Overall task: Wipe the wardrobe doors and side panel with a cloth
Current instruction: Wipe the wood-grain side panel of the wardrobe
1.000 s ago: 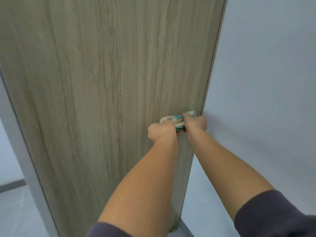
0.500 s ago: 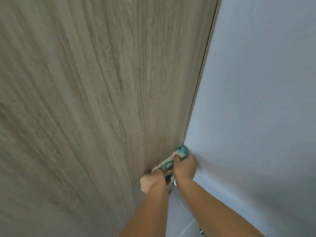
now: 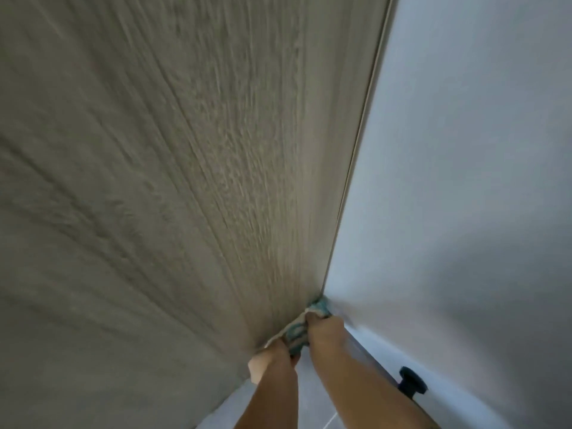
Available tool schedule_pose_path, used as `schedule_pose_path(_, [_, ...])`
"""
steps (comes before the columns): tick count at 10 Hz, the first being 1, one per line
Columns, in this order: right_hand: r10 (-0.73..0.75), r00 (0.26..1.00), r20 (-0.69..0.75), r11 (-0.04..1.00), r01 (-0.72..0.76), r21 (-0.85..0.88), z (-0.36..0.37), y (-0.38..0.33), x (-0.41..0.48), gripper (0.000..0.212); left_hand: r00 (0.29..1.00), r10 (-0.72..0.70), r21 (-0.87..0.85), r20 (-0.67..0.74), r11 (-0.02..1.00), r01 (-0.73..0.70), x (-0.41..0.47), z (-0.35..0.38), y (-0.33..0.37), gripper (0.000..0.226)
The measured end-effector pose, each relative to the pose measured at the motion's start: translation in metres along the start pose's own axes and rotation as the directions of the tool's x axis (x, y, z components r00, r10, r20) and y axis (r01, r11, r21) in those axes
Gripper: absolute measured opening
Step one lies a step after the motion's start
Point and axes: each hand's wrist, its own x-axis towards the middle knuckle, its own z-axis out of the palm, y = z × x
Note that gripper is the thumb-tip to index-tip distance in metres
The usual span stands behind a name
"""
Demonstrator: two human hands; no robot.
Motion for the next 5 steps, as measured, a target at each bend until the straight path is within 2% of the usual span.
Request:
schedule_pose_path(2, [0.03, 0.998, 0.056, 0.998, -0.027, -0.054, 0.009, 0.013, 0.018, 0.035, 1.0, 0.019, 0.006, -0.02, 1.0, -0.019, 0.018, -0.002, -0.015, 0.004])
schedule_pose_path(3, [0.055, 0.995, 0.082, 0.998, -0.052, -0.042, 0.008, 0.014, 0.022, 0.037, 0.995, -0.037, 0.013, -0.09, 0.999, 0.039, 0.03, 0.005, -0.014, 0.026])
schedule_pose_path(4, [0.057, 0.994, 0.094, 0.998, -0.058, 0.008, 0.009, 0.015, 0.024, 0.039, 0.994, -0.07, -0.075, -0.089, 0.995, 0.063, 0.028, 0.005, -0.013, 0.025])
schedule_pose_path(5, [0.028, 0.996, 0.08, 0.998, -0.033, 0.055, 0.006, 0.013, 0.02, 0.038, 0.997, -0.053, -0.163, -0.054, 0.986, 0.044, 0.018, 0.005, -0.013, 0.011])
